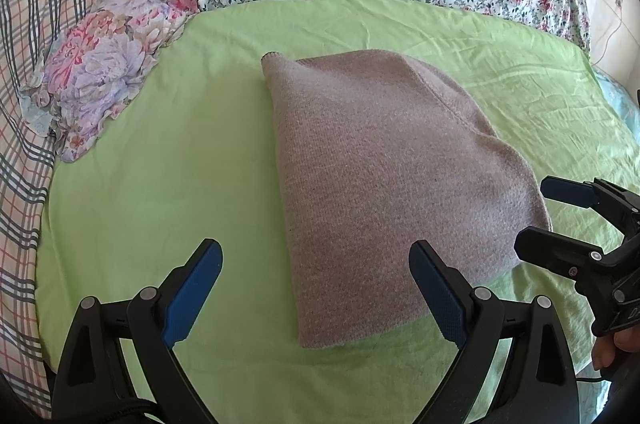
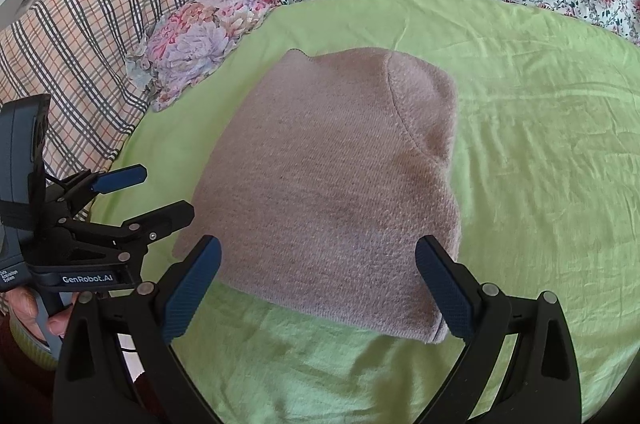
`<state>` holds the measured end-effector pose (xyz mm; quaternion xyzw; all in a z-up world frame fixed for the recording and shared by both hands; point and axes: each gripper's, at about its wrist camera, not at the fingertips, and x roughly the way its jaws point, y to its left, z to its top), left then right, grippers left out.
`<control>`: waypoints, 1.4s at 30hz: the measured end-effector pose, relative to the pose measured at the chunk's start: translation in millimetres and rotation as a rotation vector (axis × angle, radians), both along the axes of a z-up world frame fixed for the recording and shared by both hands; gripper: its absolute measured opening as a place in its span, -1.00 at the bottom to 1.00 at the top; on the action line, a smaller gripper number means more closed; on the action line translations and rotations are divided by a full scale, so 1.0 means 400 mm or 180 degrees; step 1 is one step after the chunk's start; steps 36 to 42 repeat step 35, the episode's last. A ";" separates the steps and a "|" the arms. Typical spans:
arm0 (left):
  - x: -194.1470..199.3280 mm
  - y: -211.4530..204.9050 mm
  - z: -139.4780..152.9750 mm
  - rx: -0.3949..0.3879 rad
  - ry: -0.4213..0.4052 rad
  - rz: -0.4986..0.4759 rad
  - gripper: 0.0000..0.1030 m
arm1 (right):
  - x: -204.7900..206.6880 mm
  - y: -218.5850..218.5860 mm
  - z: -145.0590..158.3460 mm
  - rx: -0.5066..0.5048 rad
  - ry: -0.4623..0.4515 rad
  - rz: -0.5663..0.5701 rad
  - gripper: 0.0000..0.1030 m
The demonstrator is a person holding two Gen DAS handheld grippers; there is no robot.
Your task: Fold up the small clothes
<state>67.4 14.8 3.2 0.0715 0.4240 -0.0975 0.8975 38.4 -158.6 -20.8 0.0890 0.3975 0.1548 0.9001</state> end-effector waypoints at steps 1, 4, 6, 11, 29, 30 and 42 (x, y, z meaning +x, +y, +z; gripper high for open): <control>0.002 -0.001 0.001 0.0001 -0.0005 -0.0001 0.84 | 0.005 -0.002 0.002 0.0003 -0.0002 0.0003 0.90; 0.008 -0.006 0.003 0.0003 -0.0004 -0.0003 0.84 | 0.015 -0.005 0.004 0.0005 -0.0001 -0.0012 0.90; 0.009 -0.008 0.003 0.0002 -0.0005 -0.0001 0.84 | 0.015 -0.005 0.005 0.0012 -0.0005 -0.0025 0.90; 0.013 -0.012 0.005 0.0007 -0.0008 -0.0002 0.84 | 0.012 -0.003 0.005 0.0015 -0.0014 -0.0046 0.90; 0.044 -0.023 0.015 -0.0032 0.0023 0.0035 0.84 | 0.035 -0.028 -0.001 0.0057 0.0026 -0.0124 0.90; 0.046 -0.021 0.017 -0.0041 0.0022 0.0045 0.84 | 0.036 -0.031 -0.001 0.0065 0.0026 -0.0134 0.90; 0.052 -0.020 0.020 -0.0056 0.0005 0.0071 0.84 | 0.046 -0.042 -0.003 0.0097 0.0029 -0.0156 0.91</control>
